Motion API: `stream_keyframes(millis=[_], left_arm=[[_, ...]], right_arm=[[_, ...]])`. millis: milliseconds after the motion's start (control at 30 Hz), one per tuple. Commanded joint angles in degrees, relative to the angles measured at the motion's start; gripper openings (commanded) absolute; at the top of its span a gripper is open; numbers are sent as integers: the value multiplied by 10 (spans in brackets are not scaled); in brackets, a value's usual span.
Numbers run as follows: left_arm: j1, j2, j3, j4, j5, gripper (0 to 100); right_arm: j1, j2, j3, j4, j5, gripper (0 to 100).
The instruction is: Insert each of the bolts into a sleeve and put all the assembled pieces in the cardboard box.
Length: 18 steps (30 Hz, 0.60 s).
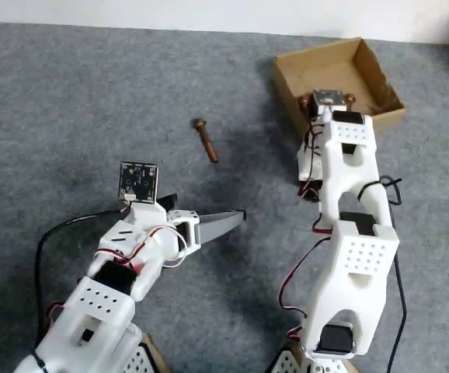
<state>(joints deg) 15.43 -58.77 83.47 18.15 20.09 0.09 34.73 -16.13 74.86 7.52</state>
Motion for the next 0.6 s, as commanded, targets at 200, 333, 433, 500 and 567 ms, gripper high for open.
stream_keyframes(millis=[200, 333, 433, 500, 567], left_arm=[[-6, -8, -124, 191, -1, 511], [-15, -8, -131, 193, -1, 510], [-38, 9, -169, 230, 13, 510], [-51, 55, -220, 280, 18, 510], [-59, 124, -273, 317, 18, 510]], right_arm=[[-13, -12, -2, 42, -76, 5], [-13, -13, 10, 41, -98, 5], [-20, -14, 39, 28, -103, 5], [-28, -28, 68, 4, -103, 5], [-33, -69, 125, -33, -104, 5]])
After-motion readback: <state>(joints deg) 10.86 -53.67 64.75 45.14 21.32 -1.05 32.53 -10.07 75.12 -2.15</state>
